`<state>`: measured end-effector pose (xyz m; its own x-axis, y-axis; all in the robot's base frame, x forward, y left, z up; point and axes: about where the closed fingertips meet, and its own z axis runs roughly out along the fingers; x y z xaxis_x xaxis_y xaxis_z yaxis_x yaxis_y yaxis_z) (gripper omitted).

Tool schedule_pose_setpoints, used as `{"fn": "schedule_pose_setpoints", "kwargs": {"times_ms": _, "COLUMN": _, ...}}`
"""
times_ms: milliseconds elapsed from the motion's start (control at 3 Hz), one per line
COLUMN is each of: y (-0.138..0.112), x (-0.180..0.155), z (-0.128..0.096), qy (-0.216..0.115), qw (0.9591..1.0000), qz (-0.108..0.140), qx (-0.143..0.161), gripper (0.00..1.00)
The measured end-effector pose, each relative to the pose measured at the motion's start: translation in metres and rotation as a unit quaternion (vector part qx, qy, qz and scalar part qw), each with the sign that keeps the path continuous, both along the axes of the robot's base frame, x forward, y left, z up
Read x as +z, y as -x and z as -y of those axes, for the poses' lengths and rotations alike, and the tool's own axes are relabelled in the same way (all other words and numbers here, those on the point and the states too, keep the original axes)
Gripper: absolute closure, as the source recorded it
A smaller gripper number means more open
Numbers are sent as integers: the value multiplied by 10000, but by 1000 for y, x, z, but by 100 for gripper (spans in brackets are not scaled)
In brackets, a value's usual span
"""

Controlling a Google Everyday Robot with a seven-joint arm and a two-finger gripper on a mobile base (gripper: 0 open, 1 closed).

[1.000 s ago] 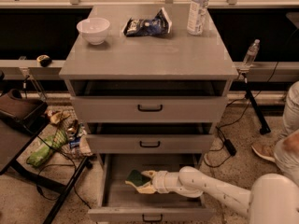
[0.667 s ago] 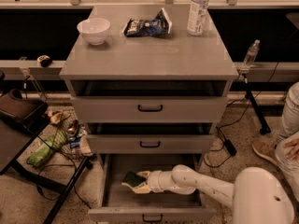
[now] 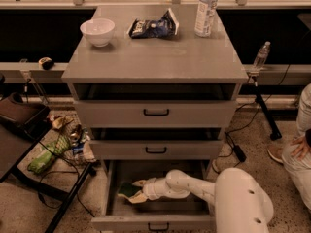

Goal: Place sponge into bottom drawer

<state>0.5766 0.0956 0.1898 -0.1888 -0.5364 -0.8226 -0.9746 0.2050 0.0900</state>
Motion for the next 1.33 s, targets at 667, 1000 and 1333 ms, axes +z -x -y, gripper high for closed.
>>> {"fn": "schedule_pose_setpoints", "kwargs": {"times_ms": 667, "y": -2, "x": -3, "z": -3, "qy": -4, "qw": 10000, "qz": -6, "qx": 13, "gripper": 53}}
{"fn": "schedule_pose_setpoints", "kwargs": {"times_ms": 1000, "y": -2, "x": -3, "z": -3, "qy": -4, "qw": 10000, "qz": -6, "qx": 13, "gripper": 30}}
{"fn": "schedule_pose_setpoints", "kwargs": {"times_ms": 1333, "y": -2, "x": -3, "z": -3, "qy": -4, "qw": 10000, "qz": -6, "qx": 13, "gripper": 6}}
